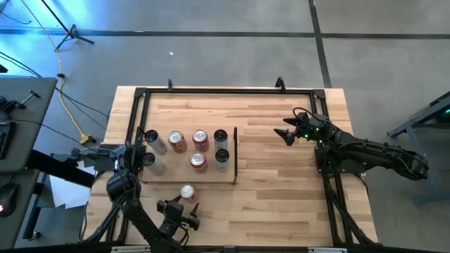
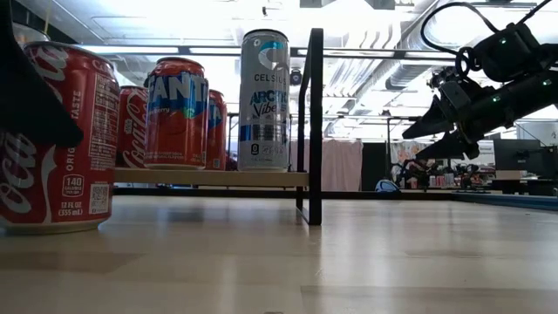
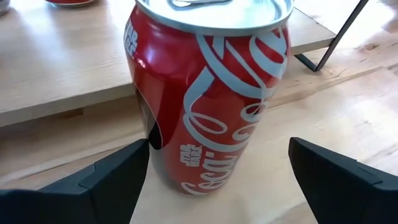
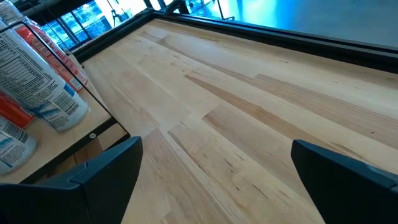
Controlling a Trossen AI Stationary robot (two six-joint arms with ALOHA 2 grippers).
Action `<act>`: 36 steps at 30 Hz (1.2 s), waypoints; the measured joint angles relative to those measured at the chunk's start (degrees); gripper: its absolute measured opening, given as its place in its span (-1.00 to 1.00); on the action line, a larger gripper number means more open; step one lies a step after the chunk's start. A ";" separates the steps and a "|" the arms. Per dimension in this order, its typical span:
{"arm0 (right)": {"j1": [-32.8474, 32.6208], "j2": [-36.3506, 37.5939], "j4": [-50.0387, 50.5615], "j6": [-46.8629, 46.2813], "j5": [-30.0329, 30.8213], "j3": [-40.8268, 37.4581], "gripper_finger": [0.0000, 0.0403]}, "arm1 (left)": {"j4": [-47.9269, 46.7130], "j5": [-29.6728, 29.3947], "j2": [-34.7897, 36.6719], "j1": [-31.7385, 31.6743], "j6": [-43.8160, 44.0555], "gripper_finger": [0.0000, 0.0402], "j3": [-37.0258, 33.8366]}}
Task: Place canned beverage on shelf
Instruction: Put the right red white can aligned with the other red white soda can on the shelf
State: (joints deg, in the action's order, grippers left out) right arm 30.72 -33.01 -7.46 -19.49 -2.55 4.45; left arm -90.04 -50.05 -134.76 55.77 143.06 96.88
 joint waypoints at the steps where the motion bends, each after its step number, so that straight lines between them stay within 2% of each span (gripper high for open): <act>1: 0.00 -0.02 0.00 0.00 0.00 0.00 0.98 | 0.02 -0.15 0.00 -0.11 -0.02 0.80 0.00; 11: 0.00 0.00 0.00 0.00 0.00 0.00 0.98 | -0.02 -10.58 0.00 -0.64 0.51 0.80 -5.45; 24: 0.00 0.00 0.00 0.00 0.00 0.00 0.98 | 0.02 -12.72 0.00 -2.58 -5.41 0.80 -5.88; 29: 0.01 -0.01 0.00 0.00 0.00 -0.01 0.98 | 0.04 -15.47 0.00 -2.57 -8.44 0.80 -5.88; 36: 0.00 0.00 0.00 0.00 0.00 -0.02 0.98 | 0.04 -17.87 0.00 -2.60 -6.95 0.80 -5.86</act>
State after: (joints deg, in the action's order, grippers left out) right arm 30.72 -33.01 -7.46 -19.49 -2.55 4.43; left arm -90.00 -67.92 -134.76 53.17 136.11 91.02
